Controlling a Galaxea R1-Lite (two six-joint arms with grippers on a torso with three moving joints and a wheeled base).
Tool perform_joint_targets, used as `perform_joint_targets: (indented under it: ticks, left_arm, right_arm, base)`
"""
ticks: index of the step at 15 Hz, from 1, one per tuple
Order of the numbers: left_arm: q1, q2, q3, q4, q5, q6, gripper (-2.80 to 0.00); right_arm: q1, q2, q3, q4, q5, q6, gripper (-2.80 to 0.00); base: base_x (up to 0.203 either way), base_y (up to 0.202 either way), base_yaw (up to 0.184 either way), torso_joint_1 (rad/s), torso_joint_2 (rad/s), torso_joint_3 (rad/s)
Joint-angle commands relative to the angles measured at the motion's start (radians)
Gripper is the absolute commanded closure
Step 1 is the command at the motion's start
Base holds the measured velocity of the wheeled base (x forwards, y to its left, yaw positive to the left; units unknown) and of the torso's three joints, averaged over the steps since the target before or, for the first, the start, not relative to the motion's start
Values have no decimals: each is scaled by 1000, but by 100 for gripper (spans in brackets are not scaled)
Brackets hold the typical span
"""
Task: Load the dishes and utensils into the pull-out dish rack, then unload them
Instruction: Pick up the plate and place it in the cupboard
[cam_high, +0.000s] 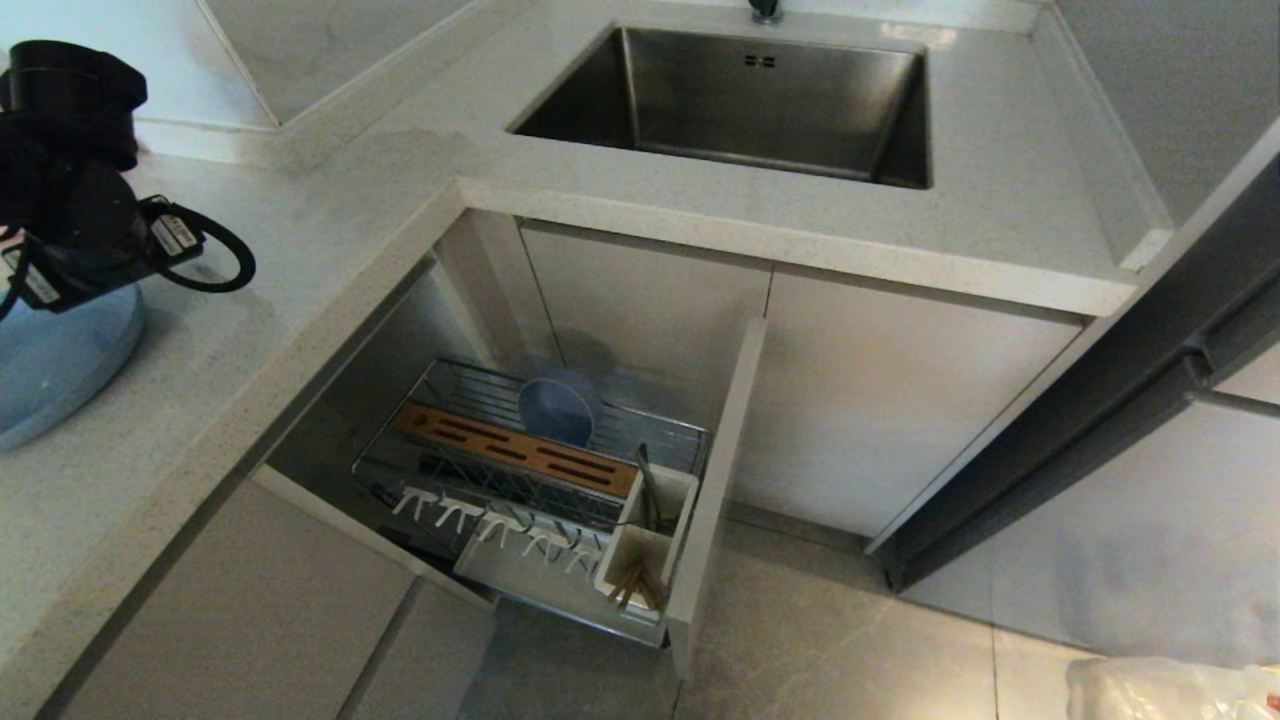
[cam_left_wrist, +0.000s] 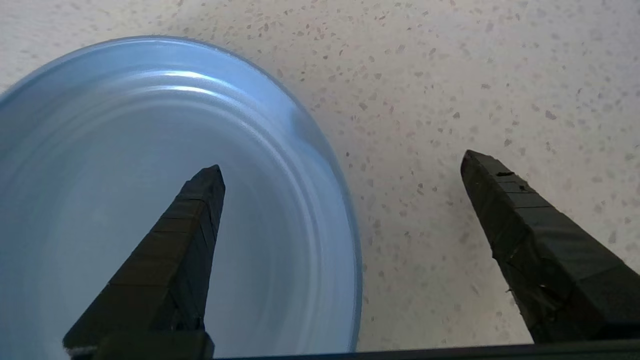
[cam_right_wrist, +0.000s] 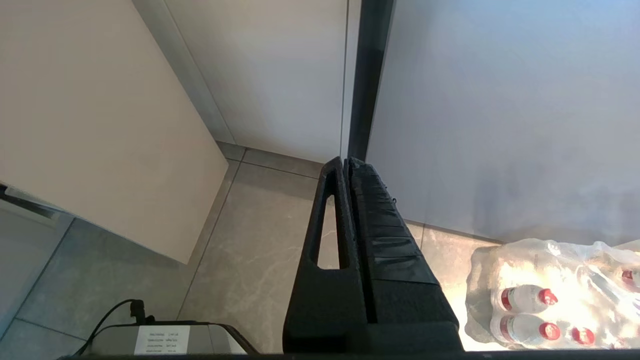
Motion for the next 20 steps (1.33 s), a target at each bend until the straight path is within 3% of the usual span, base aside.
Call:
perform_joint_targets:
  ticks: [1,20]
  left_arm:
    - [12,1,-2,2,-16,-4,-280]
    - [19,30,-3,-2,-31,-5,-280]
  right_arm:
    - [0,1,0,0,0,0,0]
    - [0,2,0,0,0,0,0]
  base:
    - [0,0,0,0,0,0]
    - [0,0,0,0,0,0]
